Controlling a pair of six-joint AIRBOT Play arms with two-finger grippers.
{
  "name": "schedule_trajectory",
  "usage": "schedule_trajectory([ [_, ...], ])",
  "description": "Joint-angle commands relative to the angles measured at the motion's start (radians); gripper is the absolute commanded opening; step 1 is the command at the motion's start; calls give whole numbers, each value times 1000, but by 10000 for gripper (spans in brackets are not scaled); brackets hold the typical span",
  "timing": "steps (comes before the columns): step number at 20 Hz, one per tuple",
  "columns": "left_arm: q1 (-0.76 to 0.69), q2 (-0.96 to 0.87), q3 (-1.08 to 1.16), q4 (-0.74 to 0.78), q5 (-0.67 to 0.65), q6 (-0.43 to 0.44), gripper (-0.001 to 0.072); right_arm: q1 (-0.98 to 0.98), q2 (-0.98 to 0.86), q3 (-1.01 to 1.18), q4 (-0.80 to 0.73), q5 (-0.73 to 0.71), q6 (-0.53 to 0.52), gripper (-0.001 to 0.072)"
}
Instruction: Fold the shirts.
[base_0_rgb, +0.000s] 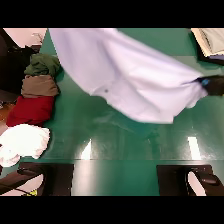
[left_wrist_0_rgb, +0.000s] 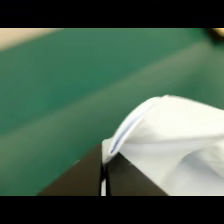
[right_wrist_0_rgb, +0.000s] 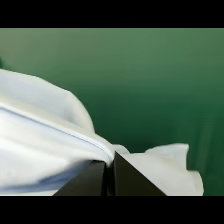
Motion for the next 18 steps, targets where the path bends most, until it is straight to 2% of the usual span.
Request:
schedule_trajectory([
  [1,1,93,128,-33,105,-2,24,-88,-21,227,-3,51,0,17],
  [3,1,165,128,-80,179,-2,24,-88,-72,373,-2,103,0,16],
  [6,1,248,128,-115,217,-2,23,-87,-143,559,5,240,6,17],
  [10,1,286,128,-116,219,-2,23,-87,-212,681,39,463,97,16],
  [12,1,280,103,-113,224,-2,23,-80,-237,669,153,556,112,17],
  [14,1,254,42,-100,202,-3,22,-22,-240,586,203,578,118,16],
  [16,1,191,-22,-64,114,-31,23,72,-239,454,201,543,131,17],
  [18,1,88,-72,-12,-37,-57,23,171,-239,284,196,430,132,17],
])
